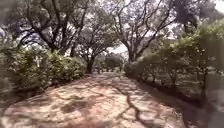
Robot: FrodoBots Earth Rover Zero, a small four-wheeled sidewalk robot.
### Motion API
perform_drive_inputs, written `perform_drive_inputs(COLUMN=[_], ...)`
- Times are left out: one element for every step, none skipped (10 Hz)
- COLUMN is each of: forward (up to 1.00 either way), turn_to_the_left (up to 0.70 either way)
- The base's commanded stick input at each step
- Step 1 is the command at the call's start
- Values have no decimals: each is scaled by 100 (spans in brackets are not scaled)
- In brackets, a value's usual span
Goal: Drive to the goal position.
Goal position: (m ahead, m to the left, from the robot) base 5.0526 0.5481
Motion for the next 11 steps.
perform_drive_inputs(forward=[50, 50, 50, 50, 50, 50, 50, 50, 50, 50, 50], turn_to_the_left=[0, 0, 0, 0, 0, 0, 0, 0, 0, 0, 0])
